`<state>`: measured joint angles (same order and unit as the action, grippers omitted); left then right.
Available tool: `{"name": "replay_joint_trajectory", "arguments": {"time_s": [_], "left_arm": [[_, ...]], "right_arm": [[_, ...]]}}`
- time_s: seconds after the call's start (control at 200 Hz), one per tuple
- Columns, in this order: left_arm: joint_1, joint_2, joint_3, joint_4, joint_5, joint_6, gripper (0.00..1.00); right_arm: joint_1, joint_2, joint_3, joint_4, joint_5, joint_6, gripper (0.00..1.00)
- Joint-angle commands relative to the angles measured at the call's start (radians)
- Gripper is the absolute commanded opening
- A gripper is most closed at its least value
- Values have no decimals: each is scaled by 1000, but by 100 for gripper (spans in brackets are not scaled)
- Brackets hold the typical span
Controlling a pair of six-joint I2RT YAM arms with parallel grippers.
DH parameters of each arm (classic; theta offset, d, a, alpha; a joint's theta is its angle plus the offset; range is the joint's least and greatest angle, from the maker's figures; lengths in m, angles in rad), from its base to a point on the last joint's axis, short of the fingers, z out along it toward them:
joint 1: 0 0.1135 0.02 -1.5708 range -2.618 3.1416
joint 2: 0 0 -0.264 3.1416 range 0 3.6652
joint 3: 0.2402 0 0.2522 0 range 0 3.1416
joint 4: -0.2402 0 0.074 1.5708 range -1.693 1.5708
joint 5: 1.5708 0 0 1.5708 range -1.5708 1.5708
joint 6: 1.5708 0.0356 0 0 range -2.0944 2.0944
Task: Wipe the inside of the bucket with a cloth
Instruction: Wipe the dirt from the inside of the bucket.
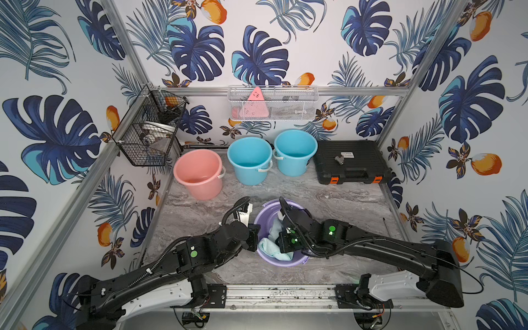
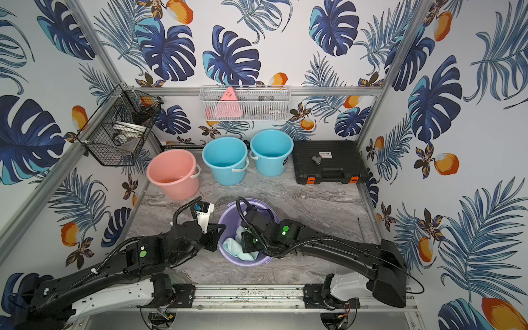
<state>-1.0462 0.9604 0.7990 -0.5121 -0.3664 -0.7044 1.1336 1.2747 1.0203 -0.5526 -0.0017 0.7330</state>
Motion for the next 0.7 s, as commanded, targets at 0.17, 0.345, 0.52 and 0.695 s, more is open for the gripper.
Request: {"name": "replay_joint_trajectory", "arguments": {"time_s": [0.17,0.345,0.52,0.695], "left_arm": [[3,10,7,-66,41,32,0],[5,18,30,-92,48,45,0],[4,25,37,-93,78,64,0],[5,31,43,-96,112,82,0]], "right_arm": [[5,-162,-116,265,57,-422,0],[11,-214,-164,371,-6,-865,0],[22,-242,-221,335,-45,-1467,0],[35,-232,-278,381,30,-1985,0]]}}
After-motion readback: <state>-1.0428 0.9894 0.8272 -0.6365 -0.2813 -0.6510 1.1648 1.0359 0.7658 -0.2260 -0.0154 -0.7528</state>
